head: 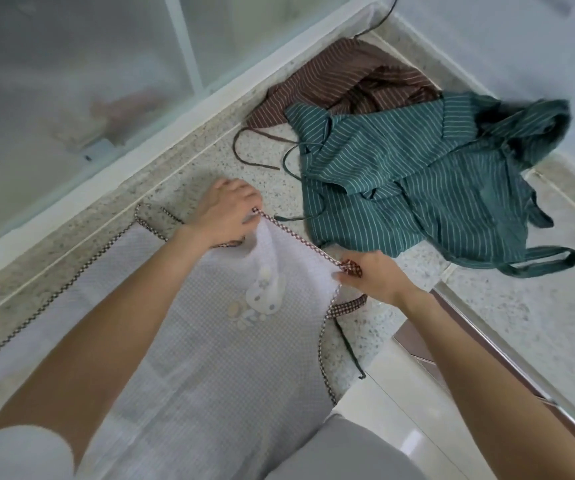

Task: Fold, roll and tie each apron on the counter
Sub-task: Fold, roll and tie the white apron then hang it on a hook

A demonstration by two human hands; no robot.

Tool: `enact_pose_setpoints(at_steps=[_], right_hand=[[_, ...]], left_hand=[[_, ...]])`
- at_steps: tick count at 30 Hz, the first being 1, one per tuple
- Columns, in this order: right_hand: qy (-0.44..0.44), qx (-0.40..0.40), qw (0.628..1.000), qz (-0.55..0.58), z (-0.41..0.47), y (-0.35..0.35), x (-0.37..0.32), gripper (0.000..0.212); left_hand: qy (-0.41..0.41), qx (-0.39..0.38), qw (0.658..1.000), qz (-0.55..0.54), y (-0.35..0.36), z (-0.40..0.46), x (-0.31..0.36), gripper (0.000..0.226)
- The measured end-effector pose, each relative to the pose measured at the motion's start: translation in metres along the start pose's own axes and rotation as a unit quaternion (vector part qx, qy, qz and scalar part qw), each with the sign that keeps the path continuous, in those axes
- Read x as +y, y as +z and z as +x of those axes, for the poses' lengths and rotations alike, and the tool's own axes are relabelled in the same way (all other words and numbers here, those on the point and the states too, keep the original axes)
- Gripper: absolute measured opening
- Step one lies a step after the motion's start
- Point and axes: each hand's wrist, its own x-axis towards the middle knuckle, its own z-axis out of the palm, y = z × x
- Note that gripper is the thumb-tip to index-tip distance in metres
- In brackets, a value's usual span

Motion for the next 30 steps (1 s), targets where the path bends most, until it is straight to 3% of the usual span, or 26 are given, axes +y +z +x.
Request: enact_pose_setpoints(at_steps=[3,7,10,13,16,18,21,24,27,30], right_hand=[[0.05,0.069,0.994,0.063,0.002,0.0,0.013,0.016],[0.122,0.086,0.983,0.102,0.007,-0.001,0.018,0.014],[0.184,0.132,0.968,0.11,0.005,-0.007,0.025,0.019],[0.195,0.161,0.967,0.036,0.002,-0.015,0.033,0.032],[0.207,0.146,0.967,0.021,0.0,-0.021,0.038,0.027],[0.195,0.142,0.967,0.081,-0.002,-0.023,0.039,0.022],[0.167,0.138,0.964,0.156,-0.006,-0.012,0.04,0.039],[0.148,0.188,0.964,0.112,-0.018,0.014,0.027,0.056],[0.083,0.306,0.948,0.004,-0.04,0.044,-0.002,0.042],[-0.038,0.287,0.957,0.021,-0.063,0.073,-0.027,0.031]], left_hand=[[-0.065,0.077,0.995,-0.014,0.002,0.01,0.002,0.028],[-0.168,0.019,0.976,-0.136,0.015,0.019,0.022,0.028],[-0.19,0.027,0.962,-0.192,0.029,0.025,0.022,0.026],[-0.174,0.045,0.933,-0.311,0.033,0.03,0.015,0.011],[-0.077,0.052,0.959,-0.27,0.026,0.033,0.013,0.027],[-0.032,0.08,0.983,-0.161,0.024,0.034,0.015,0.038],[-0.076,0.101,0.989,-0.078,0.023,0.028,0.023,0.041],[-0.12,0.119,0.98,-0.109,0.026,-0.001,0.041,0.036],[-0.164,0.137,0.965,-0.155,0.034,-0.056,0.07,0.029],[-0.262,0.138,0.937,-0.183,0.051,-0.124,0.108,0.025]])
